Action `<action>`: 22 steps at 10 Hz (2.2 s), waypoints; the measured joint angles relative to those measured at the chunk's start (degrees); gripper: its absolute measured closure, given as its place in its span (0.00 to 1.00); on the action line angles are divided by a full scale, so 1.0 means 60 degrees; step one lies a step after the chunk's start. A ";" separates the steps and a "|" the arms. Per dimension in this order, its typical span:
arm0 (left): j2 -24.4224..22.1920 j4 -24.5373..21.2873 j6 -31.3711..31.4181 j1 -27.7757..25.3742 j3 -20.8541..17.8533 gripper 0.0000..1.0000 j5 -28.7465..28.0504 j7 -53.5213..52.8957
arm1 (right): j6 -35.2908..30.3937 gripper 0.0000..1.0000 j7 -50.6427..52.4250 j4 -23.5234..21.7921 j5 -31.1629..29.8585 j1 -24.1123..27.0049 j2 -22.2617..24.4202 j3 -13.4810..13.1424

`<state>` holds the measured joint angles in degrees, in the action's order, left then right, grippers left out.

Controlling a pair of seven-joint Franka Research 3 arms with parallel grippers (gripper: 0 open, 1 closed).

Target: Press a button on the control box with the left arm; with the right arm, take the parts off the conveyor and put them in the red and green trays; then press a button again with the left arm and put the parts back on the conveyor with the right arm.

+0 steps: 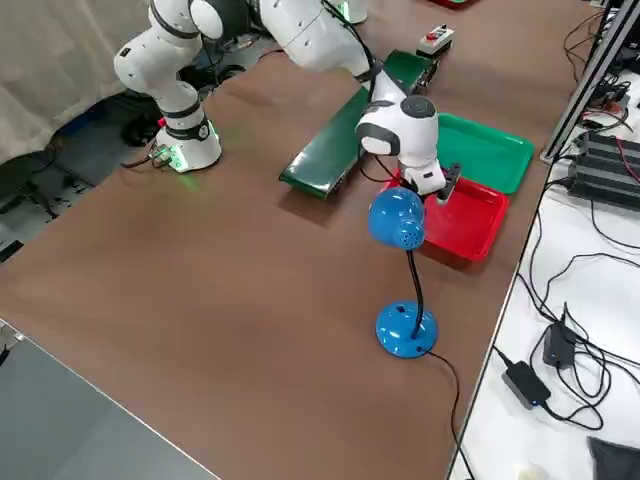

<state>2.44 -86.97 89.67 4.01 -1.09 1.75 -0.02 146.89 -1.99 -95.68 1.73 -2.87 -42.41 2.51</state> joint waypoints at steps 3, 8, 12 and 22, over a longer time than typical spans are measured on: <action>0.0000 0.0000 0.0000 0.0026 0.0000 0.00 0.0000 0.0000 | 0.0046 0.57 0.0000 0.0018 -0.0007 -0.0008 -0.0033 0.0003; 0.0000 0.0004 0.0000 0.0045 0.0000 0.00 0.0000 0.0000 | -0.0627 0.00 0.0004 0.0363 -0.0099 -0.0035 0.0292 0.0042; 0.0003 0.0015 0.0000 0.0069 -0.0002 0.00 0.0000 0.0000 | -0.4193 0.00 -0.0772 0.0640 -0.0095 -0.0892 0.2680 0.0245; 0.0008 0.0022 0.0000 0.0094 0.0005 0.00 -0.0001 0.0000 | -0.5433 0.00 -0.6736 0.0305 -0.0046 -0.4907 0.3617 0.0321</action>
<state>2.49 -86.84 89.67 4.57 -1.06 1.75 -0.02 114.29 -42.40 -93.86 1.45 -32.31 -20.71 4.44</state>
